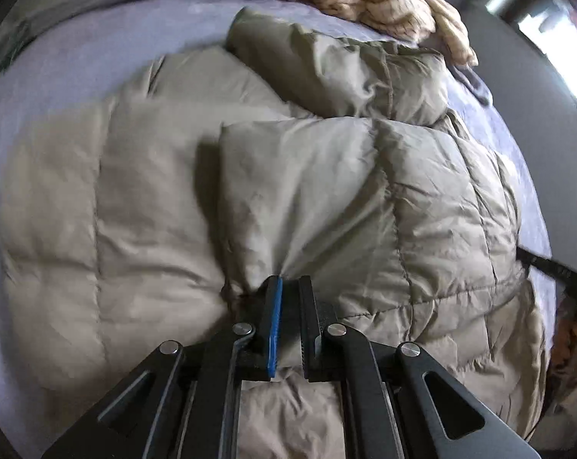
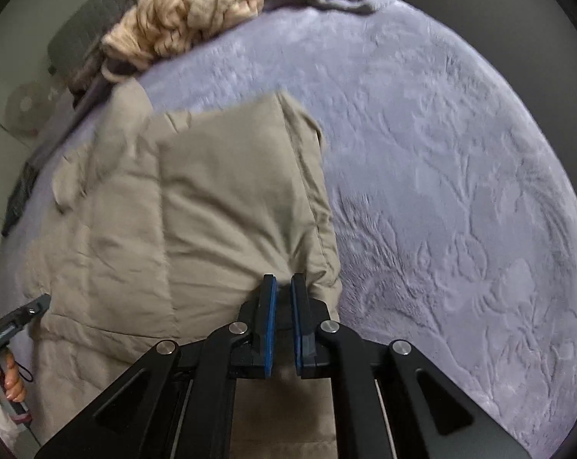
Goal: Fold large clothes
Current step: 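Smooth the folded side flat with the left tool and release it, then move both open tools to the coat's hem and grasp it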
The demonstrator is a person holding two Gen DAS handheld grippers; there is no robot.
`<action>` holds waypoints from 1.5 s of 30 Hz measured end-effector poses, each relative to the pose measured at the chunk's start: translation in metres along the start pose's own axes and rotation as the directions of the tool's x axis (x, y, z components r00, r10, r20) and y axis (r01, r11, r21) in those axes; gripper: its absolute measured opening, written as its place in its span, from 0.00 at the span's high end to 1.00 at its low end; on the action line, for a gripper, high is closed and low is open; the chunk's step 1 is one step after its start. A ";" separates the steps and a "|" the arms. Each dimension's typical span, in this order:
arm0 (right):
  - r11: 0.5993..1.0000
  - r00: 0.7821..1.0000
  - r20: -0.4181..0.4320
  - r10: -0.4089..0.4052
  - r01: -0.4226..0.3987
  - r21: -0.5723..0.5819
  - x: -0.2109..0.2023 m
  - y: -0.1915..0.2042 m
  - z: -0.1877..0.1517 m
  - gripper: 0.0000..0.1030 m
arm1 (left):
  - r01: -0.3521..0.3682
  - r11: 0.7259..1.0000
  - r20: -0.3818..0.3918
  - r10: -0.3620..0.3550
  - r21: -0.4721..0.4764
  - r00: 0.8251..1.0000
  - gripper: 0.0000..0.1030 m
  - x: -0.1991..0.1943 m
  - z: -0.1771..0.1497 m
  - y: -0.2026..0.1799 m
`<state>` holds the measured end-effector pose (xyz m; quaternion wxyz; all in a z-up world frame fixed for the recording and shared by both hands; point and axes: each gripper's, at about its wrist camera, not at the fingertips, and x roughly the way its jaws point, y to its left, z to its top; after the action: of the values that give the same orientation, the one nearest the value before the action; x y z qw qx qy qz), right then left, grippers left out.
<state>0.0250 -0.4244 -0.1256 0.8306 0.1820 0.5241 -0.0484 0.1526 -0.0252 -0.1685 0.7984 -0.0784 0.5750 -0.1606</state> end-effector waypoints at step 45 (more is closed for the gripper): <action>0.995 0.978 -0.190 0.086 -0.077 0.057 -0.084 -0.007 -0.060 0.75 | -0.331 0.943 -0.050 0.329 -0.040 0.943 0.01 -0.124 -0.094 -0.063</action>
<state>-0.0656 -0.4189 -0.0762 0.7726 0.2275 0.5926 -0.0095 0.0178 -0.0358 -0.0688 0.7995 0.0033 0.6005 -0.0124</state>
